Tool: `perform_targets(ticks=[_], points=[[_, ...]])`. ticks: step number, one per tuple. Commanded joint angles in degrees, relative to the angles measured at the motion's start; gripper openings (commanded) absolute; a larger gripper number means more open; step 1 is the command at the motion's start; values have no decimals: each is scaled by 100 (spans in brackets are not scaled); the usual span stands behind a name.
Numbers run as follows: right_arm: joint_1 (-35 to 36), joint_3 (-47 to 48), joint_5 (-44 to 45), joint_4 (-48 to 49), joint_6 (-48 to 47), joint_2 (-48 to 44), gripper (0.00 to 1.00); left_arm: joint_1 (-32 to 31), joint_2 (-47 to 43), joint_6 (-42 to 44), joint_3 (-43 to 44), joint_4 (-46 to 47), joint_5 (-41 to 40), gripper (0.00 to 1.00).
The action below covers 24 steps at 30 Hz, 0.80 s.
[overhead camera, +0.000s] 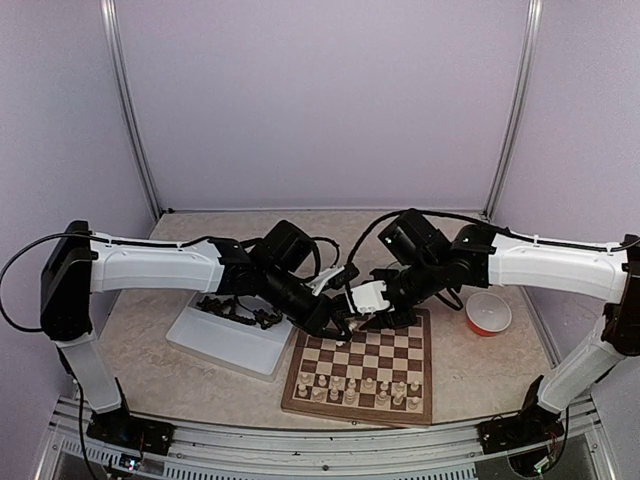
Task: Set up the chess pieces on the board
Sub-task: Pass from the left arm to the right
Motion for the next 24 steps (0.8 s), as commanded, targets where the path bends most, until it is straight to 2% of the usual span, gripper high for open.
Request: perform_targets(ticks=[1, 10, 19, 22, 24], points=[[261, 95, 271, 85, -189, 119, 41, -60, 261, -24, 264, 5, 425, 2], [782, -127, 592, -88, -567, 214, 31, -29, 324, -85, 285, 45, 713, 3], [914, -372, 1098, 158, -720, 264, 34, -54, 384, -86, 253, -6, 1077, 2], [911, -278, 1010, 109, -667, 253, 25, -23, 402, -131, 272, -24, 1049, 2], [911, -265, 1030, 120, -608, 232, 13, 23, 411, -175, 289, -29, 941, 6]])
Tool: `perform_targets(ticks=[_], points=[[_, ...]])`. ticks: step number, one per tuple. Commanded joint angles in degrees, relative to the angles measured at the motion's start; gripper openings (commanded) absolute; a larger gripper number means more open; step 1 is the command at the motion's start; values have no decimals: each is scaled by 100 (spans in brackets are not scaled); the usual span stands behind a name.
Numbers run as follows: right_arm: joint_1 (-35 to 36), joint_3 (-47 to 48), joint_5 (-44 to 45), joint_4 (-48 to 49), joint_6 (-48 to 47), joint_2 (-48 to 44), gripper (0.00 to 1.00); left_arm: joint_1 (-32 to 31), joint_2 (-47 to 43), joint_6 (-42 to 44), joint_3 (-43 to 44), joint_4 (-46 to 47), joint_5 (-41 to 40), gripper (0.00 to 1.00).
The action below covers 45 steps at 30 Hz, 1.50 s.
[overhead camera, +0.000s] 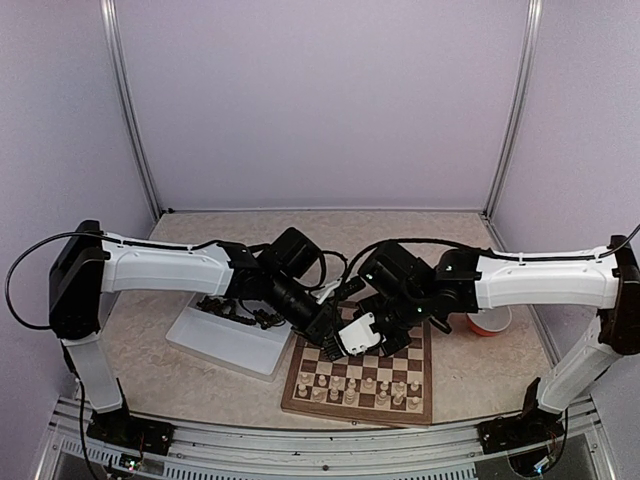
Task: Set up the chess pieces on the board
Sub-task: Pass from the left arm to the right, then pass from the right arm to the left
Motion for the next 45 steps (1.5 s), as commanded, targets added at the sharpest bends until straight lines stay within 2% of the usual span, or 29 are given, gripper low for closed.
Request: perform_targets(ticks=[1, 4, 7, 10, 11, 15, 18, 22, 24, 33, 45], points=[[62, 41, 37, -38, 90, -19, 9, 83, 56, -111, 182, 79, -103, 9], [-58, 8, -183, -22, 281, -136, 4, 165, -106, -194, 121, 121, -666, 25], [-609, 104, -1170, -114, 692, -331, 3, 215, -683, -363, -307, 595, -1339, 38], [-1328, 173, -2469, -180, 1107, -562, 2, 211, -1472, -517, -794, 1246, -2141, 43], [-1572, 155, -2911, -133, 1305, -629, 2, 112, -1749, -436, -874, 1386, -2683, 44], [-2422, 54, -4859, 297, 2223, -619, 1, -626, -2555, 469, -1063, 2189, -4985, 53], [-2804, 102, -6120, 668, 2882, -384, 1, -1000, -2634, 1288, -1129, 2820, -5712, 55], [-3090, 215, -7347, 815, 3266, -170, 2, -1037, -2300, 1536, -996, 3315, -5497, 56], [-3163, 149, -7665, 990, 3456, -157, 2, -1048, -2081, 1567, -909, 3458, -5422, 57], [-3176, 43, -7668, 1084, 3468, -191, 2, -980, -1430, 1595, -484, 3312, -4712, 56], [-3203, 107, -7763, 770, 3170, -23, 4, -854, -2002, 1890, -944, 3677, -3774, 52]])
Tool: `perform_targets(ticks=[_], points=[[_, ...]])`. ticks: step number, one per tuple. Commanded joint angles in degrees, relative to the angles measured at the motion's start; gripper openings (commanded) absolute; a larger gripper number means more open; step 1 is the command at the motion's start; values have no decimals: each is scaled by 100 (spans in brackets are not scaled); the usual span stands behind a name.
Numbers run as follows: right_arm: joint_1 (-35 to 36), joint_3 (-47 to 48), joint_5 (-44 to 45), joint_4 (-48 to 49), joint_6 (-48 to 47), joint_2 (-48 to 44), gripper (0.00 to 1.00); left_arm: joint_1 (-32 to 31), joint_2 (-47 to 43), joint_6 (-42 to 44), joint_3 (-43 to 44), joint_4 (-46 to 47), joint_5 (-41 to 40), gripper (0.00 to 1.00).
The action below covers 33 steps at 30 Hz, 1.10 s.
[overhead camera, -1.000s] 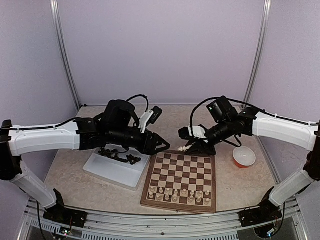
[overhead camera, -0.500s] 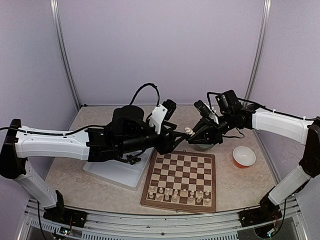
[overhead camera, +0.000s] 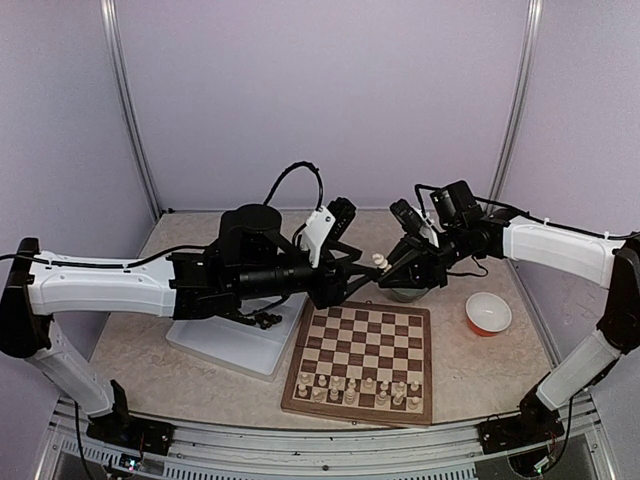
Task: Set up the chess pieces on the board
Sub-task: Pass from the right arm to the left
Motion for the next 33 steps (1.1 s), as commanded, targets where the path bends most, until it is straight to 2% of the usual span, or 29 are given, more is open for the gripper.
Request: perform_targets(ticks=[1, 5, 15, 23, 29, 33], points=[[-60, 58, -150, -219, -189, 136, 4, 65, -348, 179, -58, 380, 509, 52], [-60, 141, -144, -436, -335, 196, 4, 129, -264, 188, 72, 420, 745, 52], [-59, 121, -170, -465, -380, 161, 5, 251, 194, 83, 494, 162, 1235, 37], [-57, 142, -225, -508, -415, 185, 5, 339, 329, 26, 622, 24, 1455, 22], [-60, 148, -183, -530, -437, 175, 5, 371, 453, -23, 855, -271, 1538, 4], [-79, 239, 189, -796, -735, 106, 17, 363, 449, -23, 1070, -620, 1334, 1]])
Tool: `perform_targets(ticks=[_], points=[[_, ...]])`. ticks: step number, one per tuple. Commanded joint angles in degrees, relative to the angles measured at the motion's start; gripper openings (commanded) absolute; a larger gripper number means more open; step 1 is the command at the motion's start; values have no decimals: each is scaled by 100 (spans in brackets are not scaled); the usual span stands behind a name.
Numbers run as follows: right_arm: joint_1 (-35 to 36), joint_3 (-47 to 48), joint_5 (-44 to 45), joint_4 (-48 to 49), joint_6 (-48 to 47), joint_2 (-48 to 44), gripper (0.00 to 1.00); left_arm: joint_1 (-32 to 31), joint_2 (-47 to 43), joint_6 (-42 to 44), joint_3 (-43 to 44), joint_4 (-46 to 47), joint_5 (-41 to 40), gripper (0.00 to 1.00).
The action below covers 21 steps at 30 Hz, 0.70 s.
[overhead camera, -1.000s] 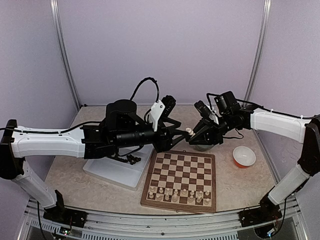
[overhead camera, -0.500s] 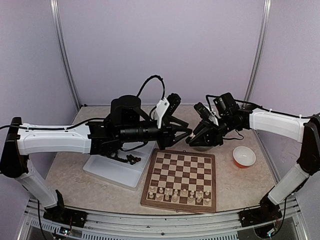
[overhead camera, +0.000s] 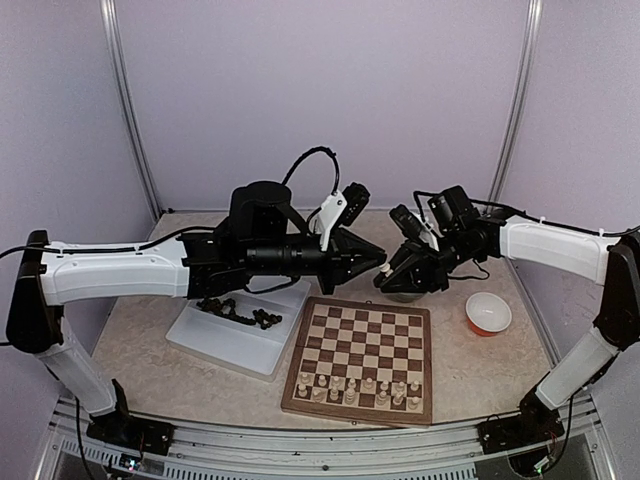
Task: Set up the chess pieces on the board
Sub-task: Pass from the right arm to the left
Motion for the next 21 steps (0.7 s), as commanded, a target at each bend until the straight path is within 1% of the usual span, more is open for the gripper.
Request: perform_targets(ticks=[1, 5, 7, 9, 14, 21], points=[[-88, 219, 428, -380, -513, -98, 22, 22, 21, -75, 347, -486, -211, 1], [-358, 159, 1226, -723, -1044, -309, 39, -43, -218, -59, 402, -978, -561, 0], [-532, 107, 1560, -830, -1211, -358, 42, -104, -318, -98, 359, -1349, -730, 0], [-764, 17, 1760, -738, -1174, -397, 43, -202, -389, -186, 240, -1530, -864, 0], [-1411, -92, 2173, -273, -648, -475, 43, -596, -398, -405, -145, -1732, -1350, 0], [-1532, -243, 2317, -73, -586, -603, 44, -1157, -137, -748, -570, -1731, -1537, 0]])
